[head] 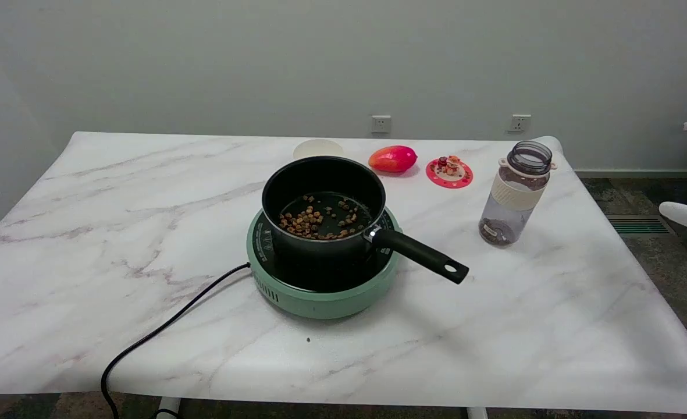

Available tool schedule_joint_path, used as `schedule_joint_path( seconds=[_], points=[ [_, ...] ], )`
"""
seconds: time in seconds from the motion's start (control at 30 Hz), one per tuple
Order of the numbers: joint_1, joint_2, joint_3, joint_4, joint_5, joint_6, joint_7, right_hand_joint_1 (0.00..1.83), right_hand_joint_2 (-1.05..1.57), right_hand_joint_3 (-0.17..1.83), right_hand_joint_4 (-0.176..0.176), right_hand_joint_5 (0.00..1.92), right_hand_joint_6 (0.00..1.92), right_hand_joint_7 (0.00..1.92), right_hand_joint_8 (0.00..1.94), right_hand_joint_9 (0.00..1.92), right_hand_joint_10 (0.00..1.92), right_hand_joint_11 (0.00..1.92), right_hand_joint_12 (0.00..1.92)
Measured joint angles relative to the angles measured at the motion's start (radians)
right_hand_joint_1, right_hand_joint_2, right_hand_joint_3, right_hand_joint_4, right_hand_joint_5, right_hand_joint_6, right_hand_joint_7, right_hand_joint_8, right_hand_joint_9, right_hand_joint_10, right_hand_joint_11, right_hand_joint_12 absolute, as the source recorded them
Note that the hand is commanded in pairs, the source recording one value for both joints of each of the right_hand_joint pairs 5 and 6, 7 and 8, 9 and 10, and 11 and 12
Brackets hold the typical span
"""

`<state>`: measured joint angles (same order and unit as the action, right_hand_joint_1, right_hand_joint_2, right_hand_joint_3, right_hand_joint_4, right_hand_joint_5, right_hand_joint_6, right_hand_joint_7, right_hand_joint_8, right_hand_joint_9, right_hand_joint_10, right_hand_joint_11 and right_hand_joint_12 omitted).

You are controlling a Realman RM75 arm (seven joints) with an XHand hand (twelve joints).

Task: Pick up the bottle.

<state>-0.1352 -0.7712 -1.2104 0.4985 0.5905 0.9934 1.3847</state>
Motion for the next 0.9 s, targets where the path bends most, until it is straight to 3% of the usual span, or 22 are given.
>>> schedule_joint_path(
  seconds=[0.47, 0.67, 0.9],
  points=[
    [-0.015, -0.002, -0.001, 0.019, 0.011, -0.016, -0.013, 1.36, -0.63, 1.16, 0.000, 0.15, 0.15, 0.66, 0.66, 0.60, 0.60, 0.73, 0.73],
    [-0.032, -0.006, -0.005, 0.034, 0.025, -0.016, -0.003, 1.34, -0.86, 1.25, 0.000, 0.14, 0.14, 0.53, 0.53, 0.57, 0.57, 0.68, 0.68],
    [-0.043, -0.010, -0.049, 0.059, 0.032, -0.016, 0.062, 1.33, -0.92, 1.16, 0.000, 0.08, 0.08, 0.49, 0.49, 0.54, 0.54, 0.65, 0.65]
  ],
)
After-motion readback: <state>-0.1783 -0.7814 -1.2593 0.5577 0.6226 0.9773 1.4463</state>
